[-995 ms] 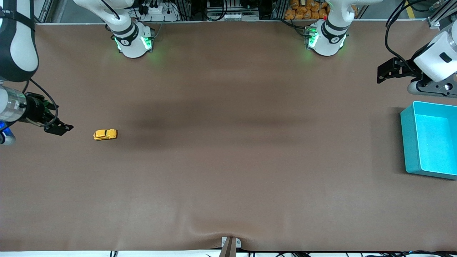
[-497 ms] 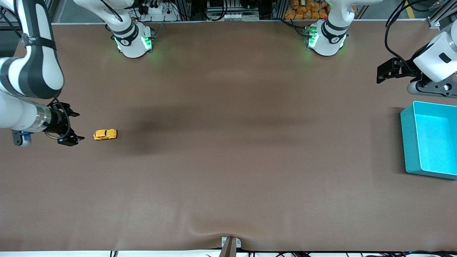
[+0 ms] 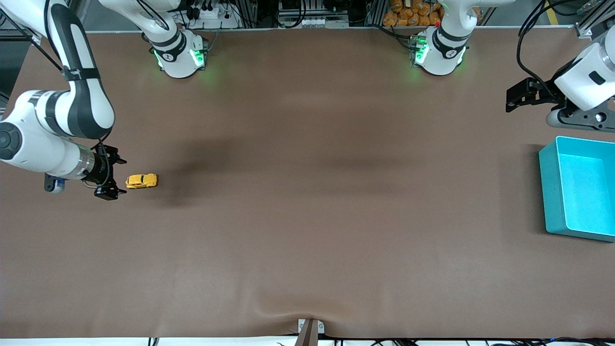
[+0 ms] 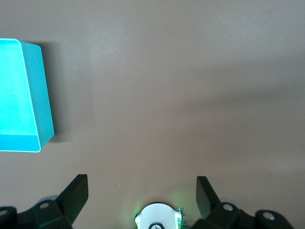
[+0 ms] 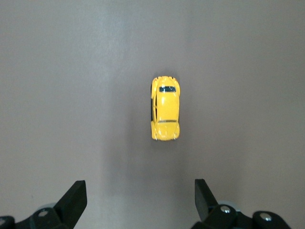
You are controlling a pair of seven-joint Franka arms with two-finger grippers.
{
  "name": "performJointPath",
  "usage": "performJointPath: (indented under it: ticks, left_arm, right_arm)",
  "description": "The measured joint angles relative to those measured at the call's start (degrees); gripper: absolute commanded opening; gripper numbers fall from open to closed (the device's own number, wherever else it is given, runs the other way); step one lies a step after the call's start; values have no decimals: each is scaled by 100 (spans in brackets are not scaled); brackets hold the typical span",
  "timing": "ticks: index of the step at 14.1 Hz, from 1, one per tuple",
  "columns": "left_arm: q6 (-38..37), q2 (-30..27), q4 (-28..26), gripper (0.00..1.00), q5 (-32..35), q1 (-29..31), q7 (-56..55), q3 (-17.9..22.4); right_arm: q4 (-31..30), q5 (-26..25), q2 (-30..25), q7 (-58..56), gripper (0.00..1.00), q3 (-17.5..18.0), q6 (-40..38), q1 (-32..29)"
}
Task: Wind and store yellow beetle car
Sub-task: 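Lower the open right gripper over the yellow car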
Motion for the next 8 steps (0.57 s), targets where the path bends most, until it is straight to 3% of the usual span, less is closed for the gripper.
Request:
performJointPath:
  ticks: [8]
  left_arm:
    - [0,0,-1,100,0,0,0,-3]
  right_arm:
    - [-1109,21,6,40,100,-46,1437,-211]
